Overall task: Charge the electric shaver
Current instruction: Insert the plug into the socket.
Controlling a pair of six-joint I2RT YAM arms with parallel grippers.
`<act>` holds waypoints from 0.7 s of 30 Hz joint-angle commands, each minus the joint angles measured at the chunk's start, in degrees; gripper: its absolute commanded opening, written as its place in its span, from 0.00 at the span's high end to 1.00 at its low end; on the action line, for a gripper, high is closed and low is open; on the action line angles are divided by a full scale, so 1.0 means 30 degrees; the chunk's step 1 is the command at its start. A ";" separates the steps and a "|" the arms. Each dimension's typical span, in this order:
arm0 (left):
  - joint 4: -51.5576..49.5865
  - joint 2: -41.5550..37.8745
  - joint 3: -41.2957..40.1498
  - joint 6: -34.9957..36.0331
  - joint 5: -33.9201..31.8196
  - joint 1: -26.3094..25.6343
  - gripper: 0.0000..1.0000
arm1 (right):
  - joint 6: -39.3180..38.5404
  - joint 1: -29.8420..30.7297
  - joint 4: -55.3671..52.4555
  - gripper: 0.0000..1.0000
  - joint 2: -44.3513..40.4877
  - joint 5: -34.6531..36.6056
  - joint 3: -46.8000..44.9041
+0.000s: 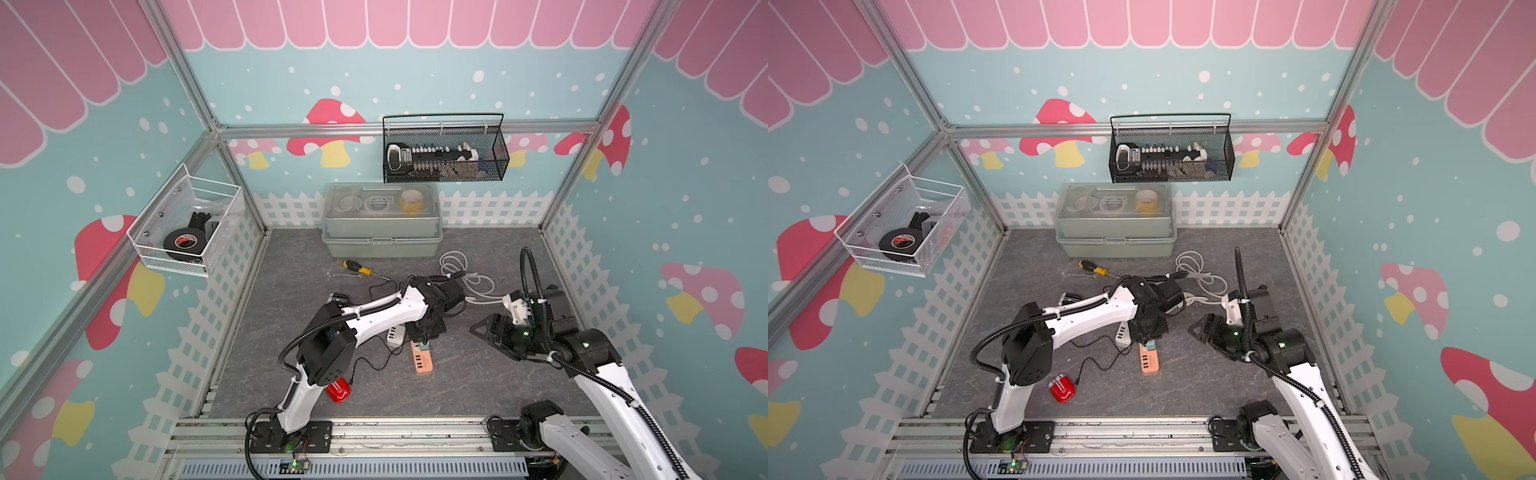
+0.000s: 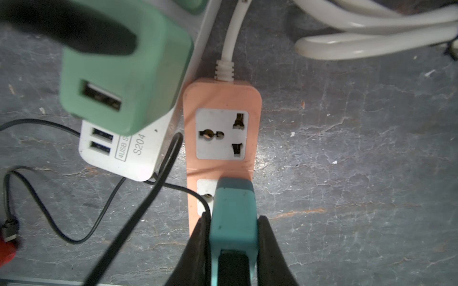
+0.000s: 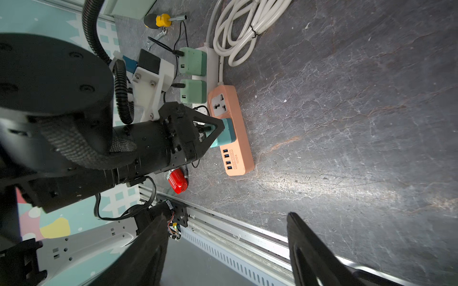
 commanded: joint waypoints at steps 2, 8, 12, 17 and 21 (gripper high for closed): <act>-0.0328 0.1801 -0.0167 -0.0481 -0.0694 -0.0341 1.00 | 0.0154 -0.0014 -0.0372 0.26 -0.0515 0.0196 -0.0390; 0.1017 0.2895 -0.1619 -0.0839 0.0554 -0.0338 1.00 | 0.0607 -0.0014 -0.0417 0.26 -0.1243 0.0363 -0.0432; 0.1473 0.2800 -0.2340 -0.0779 0.0944 -0.0286 1.00 | 0.0945 -0.0013 -0.0742 0.26 -0.1858 0.0708 -0.0447; 0.1515 0.1922 -0.2314 -0.0283 0.0447 -0.0168 1.00 | 0.1300 0.0000 -0.0779 0.25 -0.2241 0.0934 -0.0727; 0.1491 0.0909 -0.1799 0.0321 0.0189 -0.0181 0.81 | 0.1104 -0.0011 -0.0779 0.24 -0.1840 0.0994 -0.0334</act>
